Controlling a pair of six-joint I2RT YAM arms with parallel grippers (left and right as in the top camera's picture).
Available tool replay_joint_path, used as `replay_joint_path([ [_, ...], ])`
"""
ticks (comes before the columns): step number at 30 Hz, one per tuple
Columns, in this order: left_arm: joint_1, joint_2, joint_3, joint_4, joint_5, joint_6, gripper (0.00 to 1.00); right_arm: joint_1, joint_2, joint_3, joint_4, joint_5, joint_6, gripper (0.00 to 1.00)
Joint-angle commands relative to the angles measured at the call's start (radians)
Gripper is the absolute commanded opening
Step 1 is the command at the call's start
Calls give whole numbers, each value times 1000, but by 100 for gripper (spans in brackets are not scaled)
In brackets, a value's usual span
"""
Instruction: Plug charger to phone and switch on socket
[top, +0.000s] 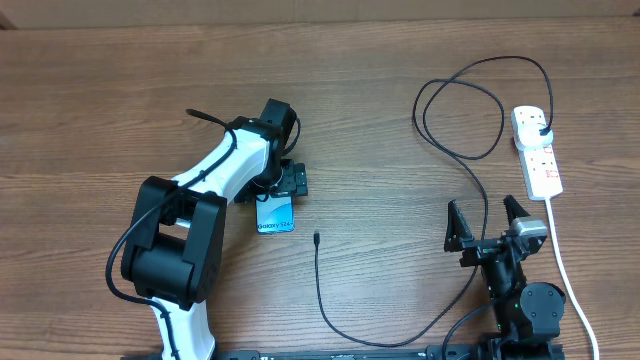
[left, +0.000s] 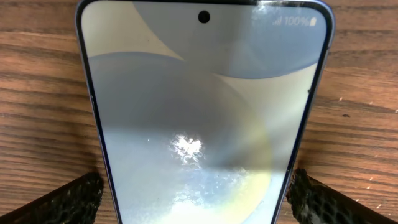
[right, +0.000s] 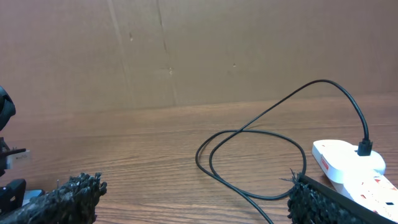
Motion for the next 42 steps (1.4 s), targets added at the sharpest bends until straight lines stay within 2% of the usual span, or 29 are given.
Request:
replay_joint_path([
  [1,-6,65,-33,23,80,6,100,4,-10,-11,3,5,5,100],
  [7,-7,65,-39,-19,80,11,100,4,-10,-11,3,5,5,100],
  [10,-7,65,-61,-25,80,-42,99,4,-10,-11,3,5,5,100],
  [13,-8,65,-100,11,80,-98,100,4,-10,-11,3,5,5,100],
  [17,-8,65,-123,68,89,-95,100,4,-10,-11,3,5,5,100],
  [22,-5,65,-114,111,84,-54,89,4,-10,-11,3,5,5,100],
  [31,-6,65,-7,72,55,-28,75,4,-10,-11,3,5,5,100],
  [36,-6,65,72,13,24,-29,76,4,-10,-11,3,5,5,100],
  [42,-19,65,67,-29,24,-29,77,4,-10,-11,3,5,5,100],
])
